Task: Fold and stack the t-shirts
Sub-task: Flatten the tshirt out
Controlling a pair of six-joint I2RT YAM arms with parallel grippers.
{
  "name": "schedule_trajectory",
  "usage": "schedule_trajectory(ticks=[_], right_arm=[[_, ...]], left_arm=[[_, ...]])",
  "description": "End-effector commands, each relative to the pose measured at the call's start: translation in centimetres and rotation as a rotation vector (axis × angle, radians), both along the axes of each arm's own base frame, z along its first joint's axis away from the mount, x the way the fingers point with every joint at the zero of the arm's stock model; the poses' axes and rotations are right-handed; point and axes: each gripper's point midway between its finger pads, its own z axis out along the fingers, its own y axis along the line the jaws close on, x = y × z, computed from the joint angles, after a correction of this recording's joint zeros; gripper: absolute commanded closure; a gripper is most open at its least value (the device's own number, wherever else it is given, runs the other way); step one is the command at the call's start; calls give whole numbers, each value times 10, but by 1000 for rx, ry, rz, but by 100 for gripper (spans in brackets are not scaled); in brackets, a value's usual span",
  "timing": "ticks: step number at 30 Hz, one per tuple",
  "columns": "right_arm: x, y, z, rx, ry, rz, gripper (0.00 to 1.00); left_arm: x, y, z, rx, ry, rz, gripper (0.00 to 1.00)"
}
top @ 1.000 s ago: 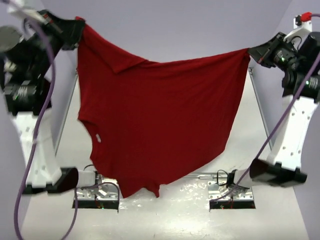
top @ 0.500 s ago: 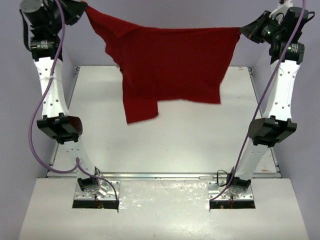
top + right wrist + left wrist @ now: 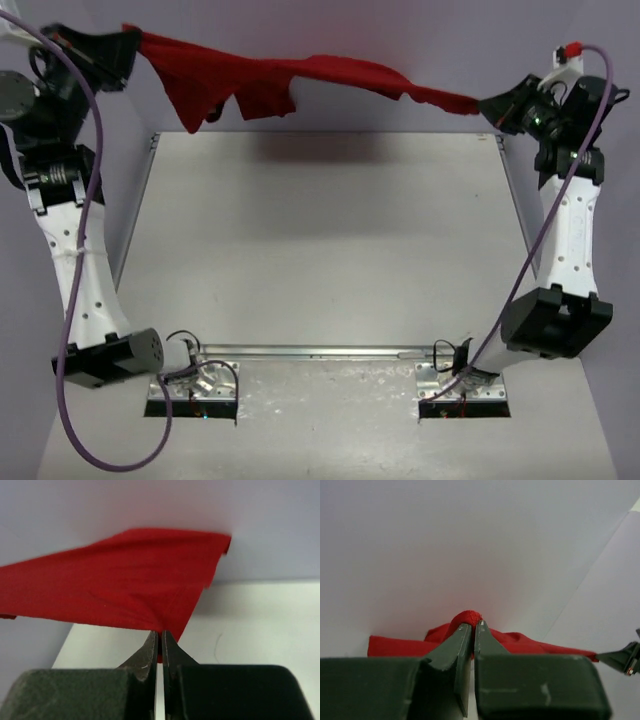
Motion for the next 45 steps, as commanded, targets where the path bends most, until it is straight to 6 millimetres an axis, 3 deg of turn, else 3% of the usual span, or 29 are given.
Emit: schedule_trajectory(ticks=[1,2,3,4,7,8,9,10,12,13,15,16,18,21,23,24,25,28,33,38,40,45], right_arm=[[-22,5,-54,24,12,9,99],[-41,11,-87,50,79,9,99],[-51,16,-102,69,116,18,99],[-70,26,-136,116,184,33,99],[-100,43,-188,169,279,46,99],[-113,45,-224,175,355,22,99],[-124,49,-233,163,362,20,99],[-140,53,-265,167,439,19,99],[-157,56,-285,157,481,20,99],[-171,60,-311,174,535,16,99],[-182,59,-328,159,571,-3,99],[-194,61,-345,169,625,-9,99],[-203,63,-354,189,655,-26,99],[-219,63,-370,211,715,-71,99],[-226,61,-370,204,708,-103,99],[-232,62,-371,213,724,-116,99],[-236,64,-367,219,693,-111,99],[-247,62,-367,214,695,-151,99],[-258,61,-351,209,626,-192,99],[-273,70,-357,234,644,-174,99],[-278,77,-354,259,660,-142,99],[-282,72,-359,260,694,-187,99]], left_arm=[[-4,4,-68,-14,110,100,100],[-11,1,-114,-37,187,109,99],[-14,-1,-138,-59,231,122,100],[-20,-5,-187,-98,326,134,100],[-32,-11,-266,-173,507,150,100],[-41,-13,-306,-191,584,160,100],[-46,-17,-323,-195,609,152,100],[-52,-20,-343,-191,652,154,100],[-67,-27,-377,-162,732,158,100],[-72,-27,-385,-160,754,169,100],[-87,-32,-403,-164,812,155,100],[-94,-34,-404,-168,814,151,100],[-108,-44,-423,-176,875,110,100],[-133,-58,-432,-199,897,78,100],[-145,-58,-422,-213,868,90,100],[-155,-54,-428,-219,908,128,100],[-161,-53,-418,-216,879,136,99],[-173,-55,-419,-226,882,134,99],[-176,-60,-433,-267,932,113,99],[-176,-50,-435,-317,932,187,99],[-171,-50,-435,-355,927,189,100],[-151,-46,-430,-420,907,200,100]])
